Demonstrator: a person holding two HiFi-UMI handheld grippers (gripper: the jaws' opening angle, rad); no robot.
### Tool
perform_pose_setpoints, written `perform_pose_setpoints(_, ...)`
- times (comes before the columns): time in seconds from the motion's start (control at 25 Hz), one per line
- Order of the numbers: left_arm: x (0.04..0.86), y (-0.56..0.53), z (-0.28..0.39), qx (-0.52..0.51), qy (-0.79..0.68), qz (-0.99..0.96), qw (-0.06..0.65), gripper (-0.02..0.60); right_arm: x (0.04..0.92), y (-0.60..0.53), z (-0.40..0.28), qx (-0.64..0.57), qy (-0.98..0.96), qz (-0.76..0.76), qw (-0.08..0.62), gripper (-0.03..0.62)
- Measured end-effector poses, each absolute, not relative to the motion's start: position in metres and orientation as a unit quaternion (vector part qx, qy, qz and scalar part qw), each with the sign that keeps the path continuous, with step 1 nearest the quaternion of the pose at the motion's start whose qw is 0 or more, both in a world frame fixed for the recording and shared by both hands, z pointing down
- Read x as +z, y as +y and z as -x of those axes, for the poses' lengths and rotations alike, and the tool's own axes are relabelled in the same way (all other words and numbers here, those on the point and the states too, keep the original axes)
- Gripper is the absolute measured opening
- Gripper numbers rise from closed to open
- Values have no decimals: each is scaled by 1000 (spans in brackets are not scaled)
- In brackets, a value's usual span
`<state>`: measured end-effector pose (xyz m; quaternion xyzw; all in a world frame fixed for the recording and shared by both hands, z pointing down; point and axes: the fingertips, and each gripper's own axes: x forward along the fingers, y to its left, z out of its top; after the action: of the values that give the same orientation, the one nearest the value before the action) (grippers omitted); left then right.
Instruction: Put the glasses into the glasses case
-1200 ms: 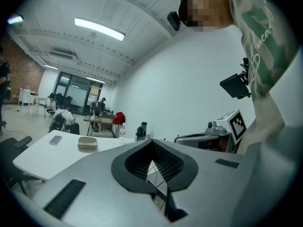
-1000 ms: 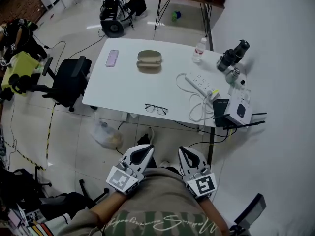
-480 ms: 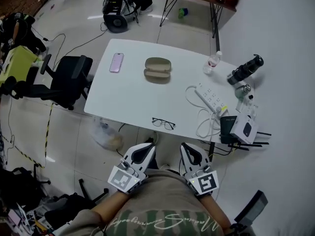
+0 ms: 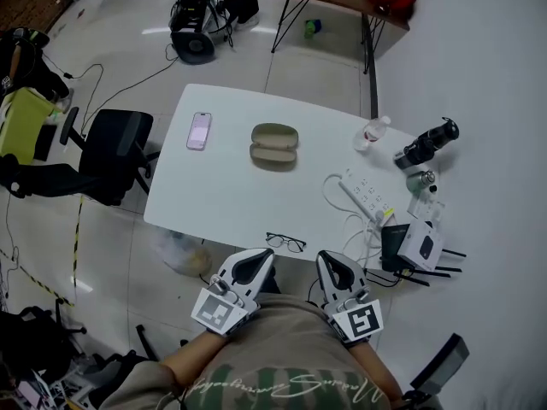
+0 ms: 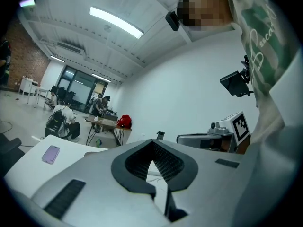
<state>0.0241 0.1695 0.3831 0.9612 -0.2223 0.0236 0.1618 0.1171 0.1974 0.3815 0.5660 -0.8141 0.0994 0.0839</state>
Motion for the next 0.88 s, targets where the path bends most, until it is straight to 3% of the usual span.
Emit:
perform_pose_setpoints(0.52,393,122,-41,47,-177,-969,163,8,379,153,-121,102,-797,-593,49,11)
perform_pose_setpoints(0.88,380,122,-58,37,-205,-966,155,8,377,142,-141,89,-817,-567,63,10)
